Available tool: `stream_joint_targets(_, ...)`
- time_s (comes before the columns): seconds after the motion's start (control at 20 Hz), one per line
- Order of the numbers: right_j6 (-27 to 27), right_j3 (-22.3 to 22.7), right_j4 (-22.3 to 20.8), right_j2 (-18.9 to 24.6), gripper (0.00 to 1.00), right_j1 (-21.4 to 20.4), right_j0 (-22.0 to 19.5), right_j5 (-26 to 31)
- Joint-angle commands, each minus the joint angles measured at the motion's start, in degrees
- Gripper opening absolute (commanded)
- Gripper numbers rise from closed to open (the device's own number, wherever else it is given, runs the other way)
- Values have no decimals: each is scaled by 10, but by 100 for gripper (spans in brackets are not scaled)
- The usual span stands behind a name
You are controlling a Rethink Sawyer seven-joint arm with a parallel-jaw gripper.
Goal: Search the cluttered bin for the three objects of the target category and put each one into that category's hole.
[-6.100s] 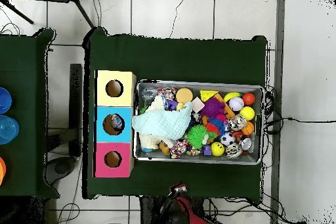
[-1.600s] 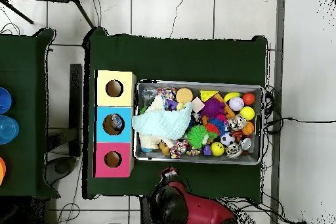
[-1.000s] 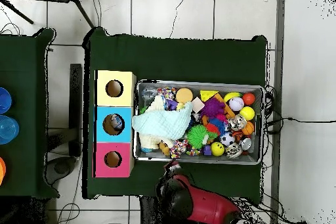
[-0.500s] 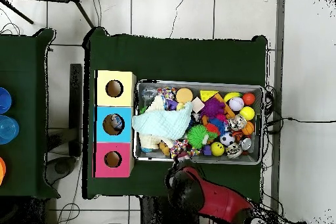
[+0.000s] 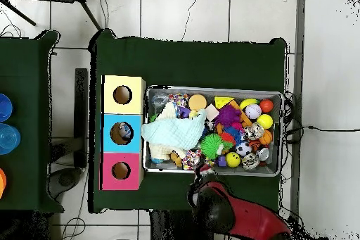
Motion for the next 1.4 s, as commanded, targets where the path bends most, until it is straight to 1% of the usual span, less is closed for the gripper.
stream_joint_targets(0.05,-75,32,-87,39,100,-38,-46,45)
stream_joint_targets(0.2,-76,31,-117,35,100,-42,-52,46)
stream_joint_targets(0.3,-77,28,-126,45,100,-50,-62,56)
stream_joint_targets(0.5,-65,22,-147,39,100,-49,-50,55)
stream_joint_targets(0.6,-61,24,-157,36,100,-49,-55,53)
stream_joint_targets(0.65,-64,28,-161,42,100,-53,-65,56)
stream_joint_targets(0.75,-71,30,-187,39,100,-48,-78,48)
stream_joint_targets(0.8,-73,31,-209,28,100,-40,-81,34)
stream_joint_targets(0.9,-82,33,-254,19,100,-27,-99,14)
stream_joint_targets(1.0,-93,31,-298,18,100,-10,-125,8)
stream_joint_targets(1.1,-93,21,-337,9,100,2,-138,4)
stream_joint_targets(1.2,-92,21,-354,23,100,-8,-162,15)
stream_joint_targets(1.3,-86,25,-364,38,100,-16,-175,23)
stream_joint_targets(1.35,-78,25,-367,40,100,-18,-172,22)
stream_joint_targets(1.4,-65,24,-376,30,100,-15,-163,11)
